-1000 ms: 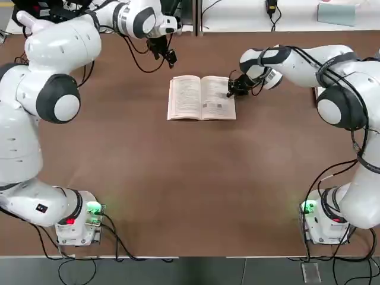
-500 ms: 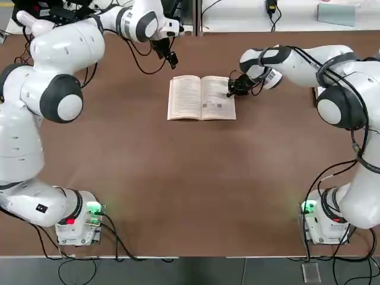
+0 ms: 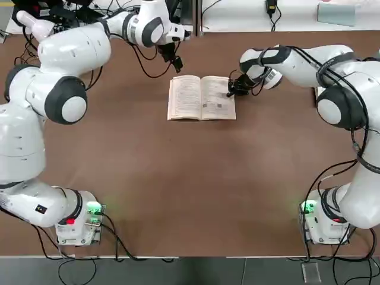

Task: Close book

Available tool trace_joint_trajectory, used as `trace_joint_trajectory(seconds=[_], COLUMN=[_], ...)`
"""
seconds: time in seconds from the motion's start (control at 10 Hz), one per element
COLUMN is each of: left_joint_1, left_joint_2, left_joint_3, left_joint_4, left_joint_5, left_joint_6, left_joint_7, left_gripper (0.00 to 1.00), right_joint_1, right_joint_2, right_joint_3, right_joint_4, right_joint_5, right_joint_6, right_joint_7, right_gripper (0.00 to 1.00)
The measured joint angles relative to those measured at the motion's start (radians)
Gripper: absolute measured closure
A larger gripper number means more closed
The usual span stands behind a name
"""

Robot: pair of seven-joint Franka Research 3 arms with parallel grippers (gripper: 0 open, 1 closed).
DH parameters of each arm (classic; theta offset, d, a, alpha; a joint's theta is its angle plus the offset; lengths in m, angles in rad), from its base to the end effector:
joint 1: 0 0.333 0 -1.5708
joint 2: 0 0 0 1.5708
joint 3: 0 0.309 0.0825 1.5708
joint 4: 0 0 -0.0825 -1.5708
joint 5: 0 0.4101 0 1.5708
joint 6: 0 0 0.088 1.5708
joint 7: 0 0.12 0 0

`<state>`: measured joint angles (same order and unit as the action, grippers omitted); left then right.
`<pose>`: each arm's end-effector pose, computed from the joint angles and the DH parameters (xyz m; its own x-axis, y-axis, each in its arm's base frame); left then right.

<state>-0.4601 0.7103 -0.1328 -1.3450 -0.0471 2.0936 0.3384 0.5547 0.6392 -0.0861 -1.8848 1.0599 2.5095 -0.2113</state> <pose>0.6381 -0.4095 0.2827 0.6423 -0.7622 0.0802 -0.7658 -0.6340 0.1073 0.5727 0.2900 0.1253 0.9824 -0.1510 -0.1100 -0.1863 -0.8366 -0.5152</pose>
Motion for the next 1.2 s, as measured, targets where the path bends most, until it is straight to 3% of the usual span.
trace_joint_trajectory(seconds=[1.2], left_joint_1=[-0.006], left_joint_2=[0.124], left_joint_3=[-0.068], left_joint_4=[0.002], left_joint_5=[-0.062], left_joint_6=[0.121], left_joint_7=[0.03], left_gripper=[0.0], right_joint_1=[-0.006], right_joint_2=[0.0], right_joint_3=[-0.006], right_joint_4=[0.002], right_joint_5=[0.001], right_joint_6=[0.001], right_joint_7=[-0.001], right_gripper=[0.99])
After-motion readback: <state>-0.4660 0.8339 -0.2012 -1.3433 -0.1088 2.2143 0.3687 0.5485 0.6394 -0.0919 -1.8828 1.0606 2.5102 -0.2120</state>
